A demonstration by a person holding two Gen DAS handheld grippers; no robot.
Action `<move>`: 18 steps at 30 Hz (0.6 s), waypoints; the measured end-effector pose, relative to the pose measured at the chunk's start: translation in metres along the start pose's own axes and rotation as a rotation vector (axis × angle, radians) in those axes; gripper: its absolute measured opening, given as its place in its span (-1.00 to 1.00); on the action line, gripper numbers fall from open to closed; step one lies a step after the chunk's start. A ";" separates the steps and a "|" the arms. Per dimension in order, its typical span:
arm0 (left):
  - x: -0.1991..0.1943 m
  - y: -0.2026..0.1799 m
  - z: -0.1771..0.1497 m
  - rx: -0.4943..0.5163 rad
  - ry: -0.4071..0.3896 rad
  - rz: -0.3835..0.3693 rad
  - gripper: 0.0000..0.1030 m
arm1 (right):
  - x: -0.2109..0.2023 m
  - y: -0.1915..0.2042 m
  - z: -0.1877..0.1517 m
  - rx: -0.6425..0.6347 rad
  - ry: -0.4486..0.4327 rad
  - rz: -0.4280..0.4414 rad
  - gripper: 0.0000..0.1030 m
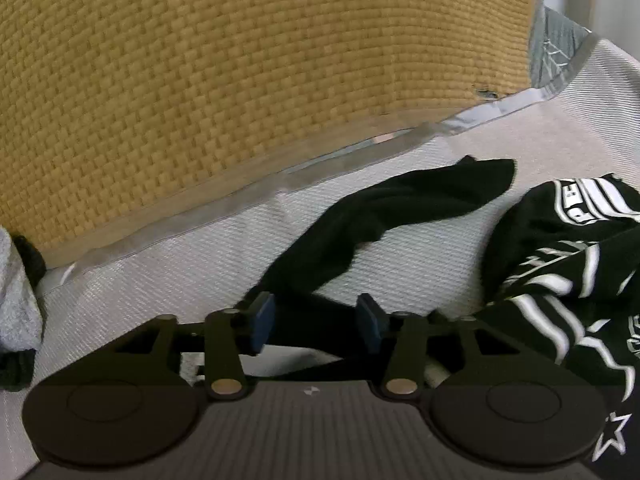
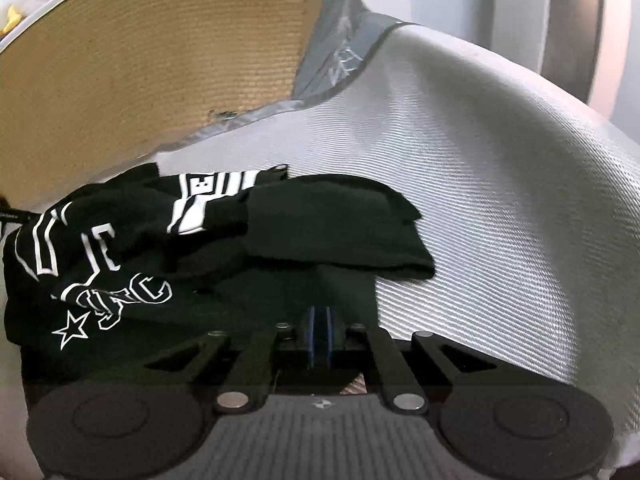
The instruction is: Fold clothes
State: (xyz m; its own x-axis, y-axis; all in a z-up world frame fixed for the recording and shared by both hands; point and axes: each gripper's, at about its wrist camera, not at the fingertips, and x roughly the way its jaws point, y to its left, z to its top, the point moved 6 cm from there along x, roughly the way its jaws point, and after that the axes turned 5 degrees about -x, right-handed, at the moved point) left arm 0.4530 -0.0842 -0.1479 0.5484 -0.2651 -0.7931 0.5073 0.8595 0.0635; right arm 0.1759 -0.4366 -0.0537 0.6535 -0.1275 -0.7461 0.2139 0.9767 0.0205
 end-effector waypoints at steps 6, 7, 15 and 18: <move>0.016 0.024 -0.009 -0.005 0.033 0.001 0.16 | 0.006 0.014 0.003 -0.041 0.009 -0.011 -0.81; 0.019 0.029 -0.010 -0.020 0.038 -0.003 0.24 | 0.007 0.016 0.003 -0.048 0.013 -0.013 -0.81; 0.060 0.059 -0.023 -0.252 0.172 -0.113 0.39 | 0.016 0.037 0.004 -0.123 0.032 -0.020 -0.80; 0.054 0.055 -0.031 -0.259 0.162 -0.149 0.03 | 0.020 0.048 0.004 -0.152 0.037 -0.013 -0.80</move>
State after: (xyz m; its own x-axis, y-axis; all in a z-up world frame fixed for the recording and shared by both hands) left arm 0.4901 -0.0374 -0.2057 0.3578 -0.3407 -0.8694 0.3769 0.9046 -0.1994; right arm 0.2020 -0.3931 -0.0648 0.6240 -0.1361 -0.7695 0.1074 0.9903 -0.0881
